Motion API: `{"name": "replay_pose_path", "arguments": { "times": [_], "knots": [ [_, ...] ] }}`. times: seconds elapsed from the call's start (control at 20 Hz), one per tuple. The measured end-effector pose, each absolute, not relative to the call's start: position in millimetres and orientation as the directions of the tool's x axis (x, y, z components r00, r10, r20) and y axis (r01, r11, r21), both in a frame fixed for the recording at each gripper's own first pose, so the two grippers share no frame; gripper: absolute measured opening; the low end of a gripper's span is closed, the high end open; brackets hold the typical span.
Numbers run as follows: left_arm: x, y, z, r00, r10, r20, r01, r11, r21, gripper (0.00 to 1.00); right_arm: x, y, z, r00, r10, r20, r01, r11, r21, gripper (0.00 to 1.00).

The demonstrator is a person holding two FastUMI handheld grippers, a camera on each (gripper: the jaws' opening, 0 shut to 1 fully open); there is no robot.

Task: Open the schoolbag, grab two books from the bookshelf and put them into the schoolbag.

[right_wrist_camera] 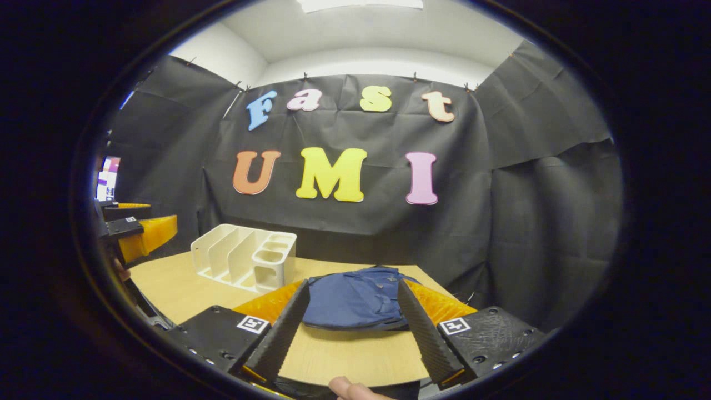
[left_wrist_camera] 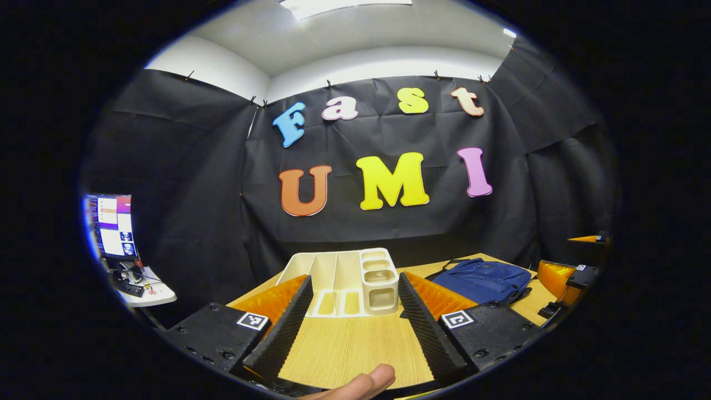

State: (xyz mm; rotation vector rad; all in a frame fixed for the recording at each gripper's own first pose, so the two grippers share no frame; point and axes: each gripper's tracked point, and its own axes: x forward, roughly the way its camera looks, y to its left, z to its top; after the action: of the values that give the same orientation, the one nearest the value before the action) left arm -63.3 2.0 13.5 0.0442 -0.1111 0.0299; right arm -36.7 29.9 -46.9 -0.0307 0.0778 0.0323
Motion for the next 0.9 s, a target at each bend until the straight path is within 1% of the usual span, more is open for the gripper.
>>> {"name": "replay_pose_path", "arguments": {
  "times": [0.05,0.1,0.15,0.2,0.3,0.4,0.5,0.55,0.6,0.65,0.9],
  "knots": [
    [-62.0,3.6,10.1,0.995,0.030,0.099,-0.034,0.999,0.041,0.96,-36.3,25.5,-48.4,0.996,0.027,-0.084,-0.029,0.999,-0.023,0.98],
    [-60.6,5.5,6.8,0.996,0.034,0.085,-0.037,0.999,0.034,0.97,-35.0,20.4,-51.7,0.996,0.020,-0.089,-0.021,1.000,-0.014,0.95],
    [-58.8,5.4,5.3,0.996,0.036,0.075,-0.038,0.999,0.023,0.95,-34.5,15.3,-53.3,0.995,0.013,-0.095,-0.013,1.000,-0.003,0.95],
    [-56.4,5.5,3.6,0.997,0.037,0.067,-0.038,0.999,0.011,0.97,-32.4,11.6,-54.4,0.995,0.006,-0.100,-0.005,1.000,0.008,0.95],
    [-52.9,4.5,-3.9,0.999,0.032,0.032,-0.032,0.999,-0.007,0.97,-30.8,3.8,-54.8,0.995,-0.007,-0.101,0.009,1.000,0.020,0.95],
    [-53.7,3.5,-0.9,0.999,0.026,0.043,-0.026,1.000,-0.004,0.97,-30.7,-1.0,-52.6,0.996,-0.012,-0.084,0.014,1.000,0.017,0.95],
    [-54.1,2.0,0.8,0.998,0.023,0.052,-0.024,1.000,0.006,0.97,-30.5,-3.8,-50.2,0.998,-0.014,-0.067,0.015,1.000,0.016,0.98],
    [-55.1,-0.6,0.4,0.998,0.019,0.052,-0.019,1.000,0.012,0.97,-30.2,-5.4,-50.6,0.998,-0.015,-0.066,0.016,1.000,0.018,0.95],
    [-54.5,-2.6,1.0,0.998,0.013,0.058,-0.014,1.000,0.019,0.97,-29.0,-5.6,-52.9,0.998,-0.010,-0.066,0.011,1.000,0.019,0.98],
    [-53.8,-3.9,0.4,0.998,0.008,0.058,-0.009,1.000,0.023,0.97,-28.4,-5.4,-54.1,0.998,-0.006,-0.067,0.007,1.000,0.018,0.95],
    [-43.5,-9.7,-15.5,1.000,0.010,0.009,-0.010,1.000,0.026,0.97,-25.8,-8.1,-62.4,0.998,-0.007,-0.070,0.008,1.000,0.008,0.95]
  ]
}}
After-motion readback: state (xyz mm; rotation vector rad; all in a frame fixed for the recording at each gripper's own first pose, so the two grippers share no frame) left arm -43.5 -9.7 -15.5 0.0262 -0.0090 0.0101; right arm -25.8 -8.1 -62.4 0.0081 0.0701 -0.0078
